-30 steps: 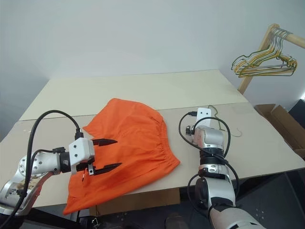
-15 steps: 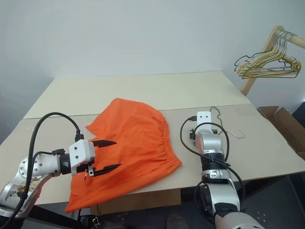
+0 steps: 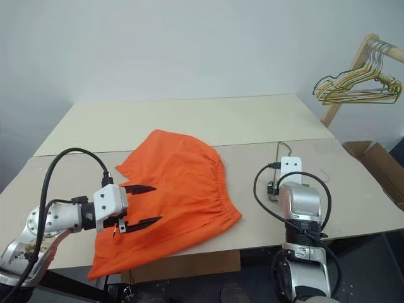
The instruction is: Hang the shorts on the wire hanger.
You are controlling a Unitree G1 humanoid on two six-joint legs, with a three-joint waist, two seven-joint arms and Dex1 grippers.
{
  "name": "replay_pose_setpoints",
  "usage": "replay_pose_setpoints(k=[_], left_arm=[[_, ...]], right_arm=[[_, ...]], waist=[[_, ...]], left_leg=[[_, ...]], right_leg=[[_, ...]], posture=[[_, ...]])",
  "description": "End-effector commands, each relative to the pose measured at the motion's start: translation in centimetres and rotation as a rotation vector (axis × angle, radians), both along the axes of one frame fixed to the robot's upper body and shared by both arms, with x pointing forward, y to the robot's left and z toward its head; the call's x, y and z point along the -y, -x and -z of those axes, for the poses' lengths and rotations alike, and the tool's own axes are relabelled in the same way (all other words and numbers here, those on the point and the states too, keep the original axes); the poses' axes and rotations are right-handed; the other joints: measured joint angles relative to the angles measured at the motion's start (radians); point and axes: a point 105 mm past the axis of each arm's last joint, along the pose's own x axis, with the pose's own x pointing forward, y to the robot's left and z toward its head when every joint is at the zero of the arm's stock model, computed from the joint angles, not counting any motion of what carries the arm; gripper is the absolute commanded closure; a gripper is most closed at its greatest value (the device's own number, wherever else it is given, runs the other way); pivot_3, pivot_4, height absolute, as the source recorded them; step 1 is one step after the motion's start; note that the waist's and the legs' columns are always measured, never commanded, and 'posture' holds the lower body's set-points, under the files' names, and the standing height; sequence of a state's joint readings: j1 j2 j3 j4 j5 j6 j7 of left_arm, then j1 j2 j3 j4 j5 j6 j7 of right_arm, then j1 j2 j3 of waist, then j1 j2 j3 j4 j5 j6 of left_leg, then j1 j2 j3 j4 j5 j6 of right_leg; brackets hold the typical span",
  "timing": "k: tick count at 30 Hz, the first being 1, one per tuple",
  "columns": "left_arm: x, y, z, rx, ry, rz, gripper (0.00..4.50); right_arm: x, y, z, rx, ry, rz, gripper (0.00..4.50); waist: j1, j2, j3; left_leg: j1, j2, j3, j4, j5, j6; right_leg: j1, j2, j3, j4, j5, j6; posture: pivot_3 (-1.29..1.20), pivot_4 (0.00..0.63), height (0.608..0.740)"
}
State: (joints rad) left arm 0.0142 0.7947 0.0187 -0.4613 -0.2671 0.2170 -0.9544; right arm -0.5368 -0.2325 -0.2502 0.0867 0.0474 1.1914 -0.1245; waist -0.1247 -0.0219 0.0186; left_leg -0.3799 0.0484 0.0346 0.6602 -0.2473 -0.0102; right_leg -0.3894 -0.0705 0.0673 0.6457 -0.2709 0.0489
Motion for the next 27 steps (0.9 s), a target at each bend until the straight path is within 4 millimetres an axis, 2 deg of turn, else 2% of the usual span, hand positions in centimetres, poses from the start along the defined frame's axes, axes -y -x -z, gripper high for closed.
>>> replay_pose_setpoints(k=[1, 3, 11, 18, 22, 27], left_arm=[[0.2, -0.1, -0.7, 0.047, -0.014, 0.020, 0.51], [0.2, -0.1, -0.7, 0.047, -0.014, 0.019, 0.51], [-0.1, 0.0, -0.5, 0.044, -0.025, 0.014, 0.51], [-0.2, 0.3, -0.3, 0.038, -0.031, 0.007, 0.51], [-0.1, 0.3, -0.2, 0.039, -0.031, 0.006, 0.51], [0.1, 0.3, -0.2, 0.039, -0.025, 0.010, 0.51]], right_arm=[[-1.5, -1.3, -2.9, 0.134, -0.088, -0.061, 0.06], [-1.8, -1.7, -2.9, 0.151, -0.113, -0.084, 0.06], [-1.1, -3.0, -0.2, 0.078, -0.164, -0.068, 0.06], [-1.7, -2.8, 1.6, -0.007, -0.164, -0.118, 0.06], [-2.1, -2.4, 2.3, -0.047, -0.145, -0.133, 0.94], [-2.1, -2.0, 2.9, -0.070, -0.154, -0.123, 2.65]], waist=[[-0.001, 0.000, 0.000], [-0.002, 0.000, 0.000], [-0.001, 0.001, 0.001], [-0.001, -0.001, -0.001], [-0.001, -0.002, -0.001], [-0.004, -0.003, -0.002]], left_leg=[[0.000, 0.000, 0.000, 0.000, 0.000, 0.000], [0.000, 0.001, 0.000, 0.000, 0.000, 0.000], [-0.001, 0.000, 0.000, 0.000, 0.000, 0.000], [0.001, 0.001, 0.000, 0.000, 0.000, 0.000], [0.002, 0.001, 0.000, 0.000, 0.000, 0.000], [0.002, 0.001, 0.000, 0.000, 0.000, 0.000]], right_leg=[[0.000, 0.000, 0.000, 0.000, 0.000, 0.000], [0.000, 0.001, 0.000, 0.000, 0.000, 0.000], [0.000, 0.001, 0.000, 0.000, 0.000, 0.000], [0.001, 0.001, 0.000, 0.000, 0.000, 0.000], [0.002, 0.001, 0.000, 0.000, 0.000, 0.000], [0.002, 0.002, 0.000, 0.000, 0.000, 0.000]], posture=[[-0.08, 0.000, 0.740], [-0.07, 0.000, 0.740], [-0.06, 0.000, 0.740], [-0.06, 0.000, 0.740], [-0.06, 0.000, 0.740], [-0.06, 0.000, 0.740]])
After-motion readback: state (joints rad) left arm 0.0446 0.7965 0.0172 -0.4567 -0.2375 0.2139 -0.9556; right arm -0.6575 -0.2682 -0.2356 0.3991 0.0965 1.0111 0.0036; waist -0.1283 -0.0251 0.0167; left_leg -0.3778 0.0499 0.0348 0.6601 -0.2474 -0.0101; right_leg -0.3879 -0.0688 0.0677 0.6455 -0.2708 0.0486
